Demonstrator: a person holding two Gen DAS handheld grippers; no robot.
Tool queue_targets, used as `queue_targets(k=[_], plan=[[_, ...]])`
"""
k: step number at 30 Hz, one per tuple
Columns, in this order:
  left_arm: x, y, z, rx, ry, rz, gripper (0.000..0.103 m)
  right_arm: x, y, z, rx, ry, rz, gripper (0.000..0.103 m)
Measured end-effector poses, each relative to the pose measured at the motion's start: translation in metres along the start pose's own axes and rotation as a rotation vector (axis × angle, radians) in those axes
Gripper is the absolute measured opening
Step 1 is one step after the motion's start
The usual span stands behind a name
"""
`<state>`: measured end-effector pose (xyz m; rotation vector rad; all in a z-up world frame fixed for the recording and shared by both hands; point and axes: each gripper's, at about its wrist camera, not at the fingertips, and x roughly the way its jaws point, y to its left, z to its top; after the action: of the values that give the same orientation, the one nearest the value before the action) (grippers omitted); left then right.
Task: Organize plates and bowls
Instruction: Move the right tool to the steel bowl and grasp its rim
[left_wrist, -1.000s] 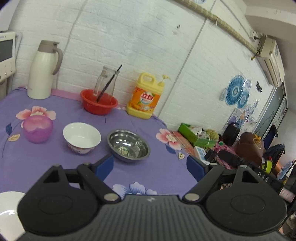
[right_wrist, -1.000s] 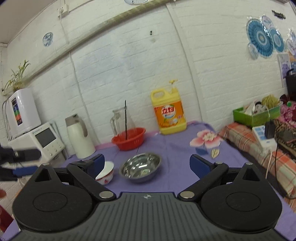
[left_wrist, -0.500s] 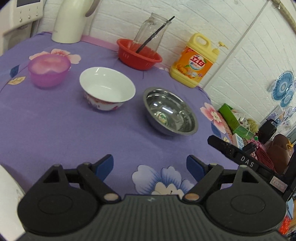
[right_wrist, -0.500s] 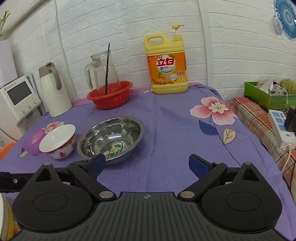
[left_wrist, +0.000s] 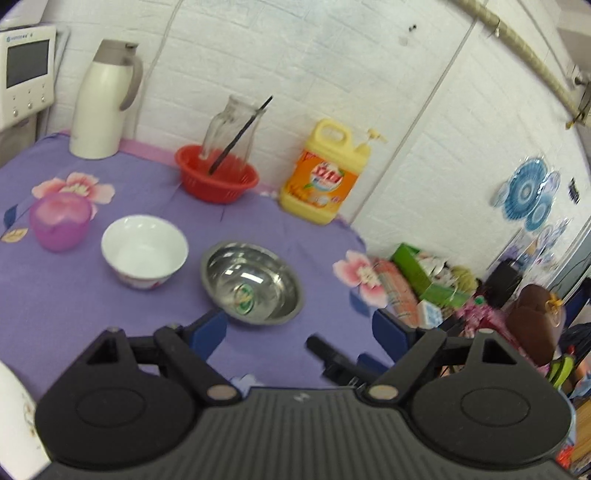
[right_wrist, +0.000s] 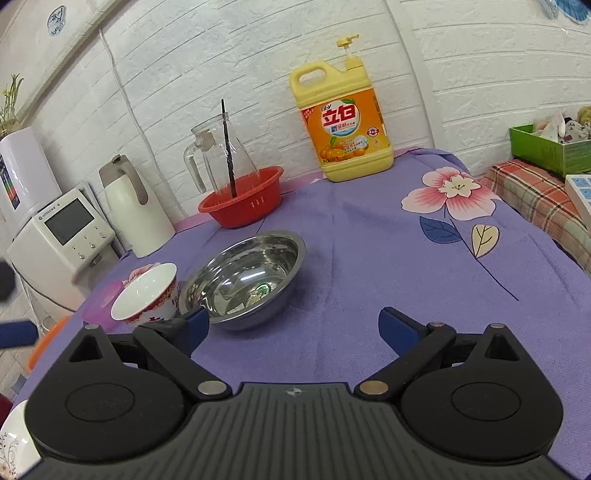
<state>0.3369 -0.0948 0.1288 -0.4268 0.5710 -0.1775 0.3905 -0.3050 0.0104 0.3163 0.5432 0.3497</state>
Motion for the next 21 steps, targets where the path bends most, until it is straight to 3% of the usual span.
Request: queue_targets(k=[4, 10, 15, 21], plan=[[0.015, 0.011, 0.0, 0.012, 0.034, 0.032, 0.086, 0.01, -0.004, -0.005, -0.021, 0.024, -0.062, 0.103], [0.048, 0.03, -0.024, 0.027, 0.106, 0.05, 0.086, 0.016, -0.002, -0.009, -0.037, 0.043, -0.063, 0.103], [0.081, 0.05, -0.028, -0.081, 0.143, 0.041, 0.086, 0.017, -0.003, -0.008, -0.033, 0.056, -0.069, 0.103], [0.11, 0.083, -0.017, -0.287, 0.134, 0.079, 0.086, 0.027, 0.016, 0.015, -0.154, 0.06, -0.147, 0.103]])
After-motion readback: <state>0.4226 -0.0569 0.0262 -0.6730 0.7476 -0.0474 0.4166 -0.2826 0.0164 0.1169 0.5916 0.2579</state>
